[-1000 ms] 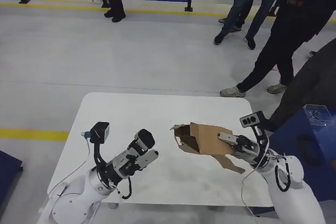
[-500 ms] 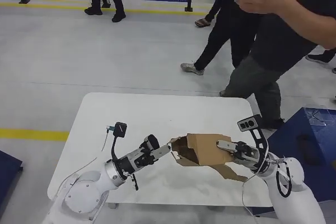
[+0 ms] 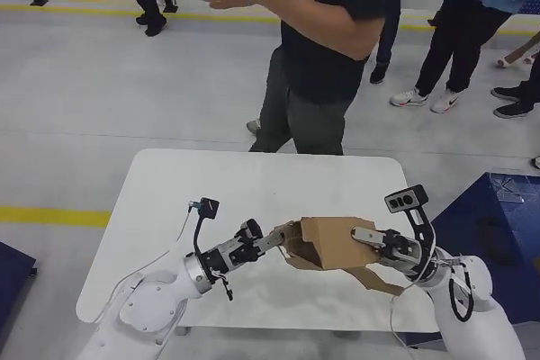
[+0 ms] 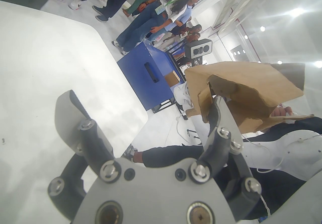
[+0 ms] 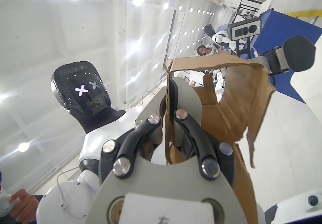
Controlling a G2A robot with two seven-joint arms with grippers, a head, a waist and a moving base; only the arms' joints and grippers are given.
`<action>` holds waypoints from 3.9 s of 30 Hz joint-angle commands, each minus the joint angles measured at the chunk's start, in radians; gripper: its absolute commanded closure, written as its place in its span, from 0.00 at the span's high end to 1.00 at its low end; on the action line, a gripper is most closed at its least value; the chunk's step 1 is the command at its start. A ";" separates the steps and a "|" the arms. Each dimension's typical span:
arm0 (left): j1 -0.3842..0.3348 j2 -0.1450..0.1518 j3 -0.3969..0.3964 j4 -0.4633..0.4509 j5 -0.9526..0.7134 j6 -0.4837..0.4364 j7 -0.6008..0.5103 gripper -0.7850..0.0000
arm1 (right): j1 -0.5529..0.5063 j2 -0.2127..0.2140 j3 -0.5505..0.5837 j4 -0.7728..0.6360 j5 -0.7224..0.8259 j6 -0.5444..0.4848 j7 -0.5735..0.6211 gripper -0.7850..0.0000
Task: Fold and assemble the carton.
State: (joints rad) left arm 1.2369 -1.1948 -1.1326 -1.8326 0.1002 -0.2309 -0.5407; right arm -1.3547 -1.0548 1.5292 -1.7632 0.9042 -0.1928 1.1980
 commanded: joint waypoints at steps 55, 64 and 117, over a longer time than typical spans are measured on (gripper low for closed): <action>0.040 0.000 -0.048 -0.064 0.063 -0.110 0.112 1.00 | 0.053 -0.020 -0.090 0.081 0.030 0.114 -0.155 0.00; 0.091 0.011 -0.111 -0.059 0.095 -0.079 0.106 1.00 | 0.087 -0.027 -0.107 0.113 0.131 0.213 -0.153 0.00; 0.100 0.011 -0.081 -0.146 0.203 -0.074 0.112 1.00 | 0.058 -0.022 -0.117 0.059 -0.255 -0.001 -0.154 0.00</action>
State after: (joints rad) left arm 1.3405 -1.1826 -1.2201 -1.9811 0.2909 -0.3110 -0.4337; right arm -1.2963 -1.0771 1.4152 -1.7035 0.6545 -0.1923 1.0442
